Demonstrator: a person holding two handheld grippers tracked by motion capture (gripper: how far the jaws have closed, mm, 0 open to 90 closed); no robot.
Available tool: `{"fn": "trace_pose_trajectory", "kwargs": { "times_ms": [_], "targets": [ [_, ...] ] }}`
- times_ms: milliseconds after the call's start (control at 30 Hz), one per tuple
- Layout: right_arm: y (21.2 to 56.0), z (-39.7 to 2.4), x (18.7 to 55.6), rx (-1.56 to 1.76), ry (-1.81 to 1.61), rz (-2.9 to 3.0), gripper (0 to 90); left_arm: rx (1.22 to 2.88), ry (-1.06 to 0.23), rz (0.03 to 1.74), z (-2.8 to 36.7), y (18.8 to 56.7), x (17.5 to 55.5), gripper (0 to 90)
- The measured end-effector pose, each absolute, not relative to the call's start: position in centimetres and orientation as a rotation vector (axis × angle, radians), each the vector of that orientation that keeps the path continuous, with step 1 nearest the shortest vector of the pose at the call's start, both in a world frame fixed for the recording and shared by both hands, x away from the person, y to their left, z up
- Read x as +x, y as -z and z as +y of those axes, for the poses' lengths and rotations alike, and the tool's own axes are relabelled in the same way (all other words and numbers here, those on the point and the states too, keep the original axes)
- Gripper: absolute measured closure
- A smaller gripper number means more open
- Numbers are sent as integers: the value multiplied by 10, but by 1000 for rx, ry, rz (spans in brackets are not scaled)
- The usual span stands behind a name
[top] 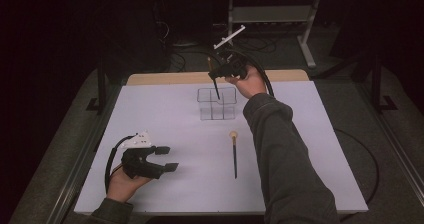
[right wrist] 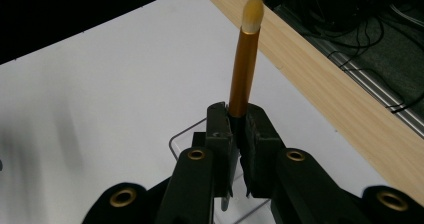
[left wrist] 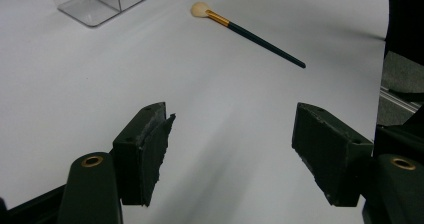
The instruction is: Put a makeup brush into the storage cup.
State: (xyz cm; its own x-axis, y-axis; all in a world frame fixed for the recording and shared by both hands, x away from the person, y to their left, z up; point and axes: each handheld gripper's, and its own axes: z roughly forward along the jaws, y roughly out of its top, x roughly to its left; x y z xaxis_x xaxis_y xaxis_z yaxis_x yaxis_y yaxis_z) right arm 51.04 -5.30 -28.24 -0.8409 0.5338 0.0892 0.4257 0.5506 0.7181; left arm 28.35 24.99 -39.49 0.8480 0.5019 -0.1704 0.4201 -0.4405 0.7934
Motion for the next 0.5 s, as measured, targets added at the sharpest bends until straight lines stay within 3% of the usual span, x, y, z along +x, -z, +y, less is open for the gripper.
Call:
{"fn": "trace_pose_trajectory", "kwargs": {
  "times_ms": [500],
  "targets": [
    [291, -51, 511, 863, -1157, 2651, 822, 2089, -112, 674, 251, 394, 283, 299]
  ]
}}
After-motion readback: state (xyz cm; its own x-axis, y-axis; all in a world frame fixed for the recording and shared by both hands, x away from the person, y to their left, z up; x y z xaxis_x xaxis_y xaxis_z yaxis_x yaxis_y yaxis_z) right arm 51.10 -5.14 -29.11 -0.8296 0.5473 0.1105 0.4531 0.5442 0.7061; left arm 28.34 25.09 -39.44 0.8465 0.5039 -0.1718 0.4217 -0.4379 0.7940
